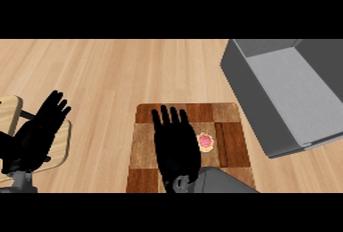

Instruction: Pick the bell pepper from the cutting board and place it in the cardboard box

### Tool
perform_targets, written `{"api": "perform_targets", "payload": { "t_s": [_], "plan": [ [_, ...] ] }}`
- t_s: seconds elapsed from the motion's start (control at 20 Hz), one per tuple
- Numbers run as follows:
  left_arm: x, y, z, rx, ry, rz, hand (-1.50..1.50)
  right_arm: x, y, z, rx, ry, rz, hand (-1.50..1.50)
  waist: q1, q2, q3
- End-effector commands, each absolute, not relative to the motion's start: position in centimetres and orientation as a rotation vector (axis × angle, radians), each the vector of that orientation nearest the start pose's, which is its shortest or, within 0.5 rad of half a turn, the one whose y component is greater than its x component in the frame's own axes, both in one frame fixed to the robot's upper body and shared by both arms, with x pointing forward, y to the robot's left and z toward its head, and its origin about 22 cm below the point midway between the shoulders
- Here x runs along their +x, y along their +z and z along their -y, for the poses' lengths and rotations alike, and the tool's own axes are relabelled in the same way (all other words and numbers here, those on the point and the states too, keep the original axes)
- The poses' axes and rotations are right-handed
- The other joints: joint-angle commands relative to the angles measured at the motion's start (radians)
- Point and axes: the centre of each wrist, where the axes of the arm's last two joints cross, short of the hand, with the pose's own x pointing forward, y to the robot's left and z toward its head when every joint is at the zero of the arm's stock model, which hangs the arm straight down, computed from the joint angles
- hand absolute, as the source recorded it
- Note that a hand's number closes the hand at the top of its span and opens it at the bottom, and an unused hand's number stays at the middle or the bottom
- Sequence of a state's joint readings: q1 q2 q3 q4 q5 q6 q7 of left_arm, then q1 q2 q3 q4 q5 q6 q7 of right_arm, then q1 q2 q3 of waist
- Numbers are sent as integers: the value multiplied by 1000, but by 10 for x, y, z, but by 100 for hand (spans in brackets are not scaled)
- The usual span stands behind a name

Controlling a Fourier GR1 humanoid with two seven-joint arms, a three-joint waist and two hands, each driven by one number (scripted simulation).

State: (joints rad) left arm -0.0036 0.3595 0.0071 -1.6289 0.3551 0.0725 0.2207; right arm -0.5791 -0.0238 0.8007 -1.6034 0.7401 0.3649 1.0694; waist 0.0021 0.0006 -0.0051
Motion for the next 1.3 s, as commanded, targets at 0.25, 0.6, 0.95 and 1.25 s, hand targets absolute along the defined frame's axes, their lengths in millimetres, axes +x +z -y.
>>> {"api": "perform_targets", "payload": {
  "t_s": [0.25, 0.6, 0.95, 1.25],
  "plan": [
    [249, 50, -322, 49, 33, 1442, 0, 238, 94, -9, -904, 1385, 1102, -150, 9, 0, 5],
    [239, 58, -326, 44, 30, 1441, 0, 229, 79, -11, -907, 1411, 1003, -150, 13, -2, 5],
    [247, 48, -305, 51, 44, 1444, 0, 247, 87, -14, -950, 1422, 929, -150, 12, -1, 5],
    [245, 52, -321, 49, 44, 1426, 0, 250, 75, -11, -986, 1415, 913, -150, 8, -2, 5]
  ]
}}
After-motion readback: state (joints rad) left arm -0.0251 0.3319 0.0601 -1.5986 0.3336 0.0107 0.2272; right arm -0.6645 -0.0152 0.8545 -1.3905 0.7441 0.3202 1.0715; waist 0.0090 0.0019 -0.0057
